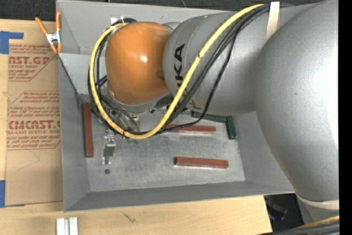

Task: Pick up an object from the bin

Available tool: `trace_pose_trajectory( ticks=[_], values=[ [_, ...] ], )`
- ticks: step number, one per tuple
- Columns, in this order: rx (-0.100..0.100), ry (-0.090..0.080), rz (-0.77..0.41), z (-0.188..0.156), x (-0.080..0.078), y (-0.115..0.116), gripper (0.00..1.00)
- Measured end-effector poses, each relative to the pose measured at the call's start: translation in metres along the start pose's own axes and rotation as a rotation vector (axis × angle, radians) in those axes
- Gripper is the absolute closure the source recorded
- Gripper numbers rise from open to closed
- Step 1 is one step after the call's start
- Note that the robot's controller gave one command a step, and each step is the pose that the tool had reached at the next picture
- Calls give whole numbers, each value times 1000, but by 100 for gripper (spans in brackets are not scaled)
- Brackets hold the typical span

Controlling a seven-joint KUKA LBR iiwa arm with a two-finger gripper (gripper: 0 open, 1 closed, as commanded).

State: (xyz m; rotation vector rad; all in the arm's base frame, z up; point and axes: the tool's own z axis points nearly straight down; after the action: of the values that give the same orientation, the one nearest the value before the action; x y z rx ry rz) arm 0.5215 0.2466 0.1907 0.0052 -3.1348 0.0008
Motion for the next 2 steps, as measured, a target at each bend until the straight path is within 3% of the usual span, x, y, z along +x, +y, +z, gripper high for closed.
trace_pose_trajectory(
  ticks=[1, 2],
  values=[
    [-2, -7, 2, -5, -2, -1, 0],
    [-3, -10, 153, 53, -36, -19, 0]
  ],
)
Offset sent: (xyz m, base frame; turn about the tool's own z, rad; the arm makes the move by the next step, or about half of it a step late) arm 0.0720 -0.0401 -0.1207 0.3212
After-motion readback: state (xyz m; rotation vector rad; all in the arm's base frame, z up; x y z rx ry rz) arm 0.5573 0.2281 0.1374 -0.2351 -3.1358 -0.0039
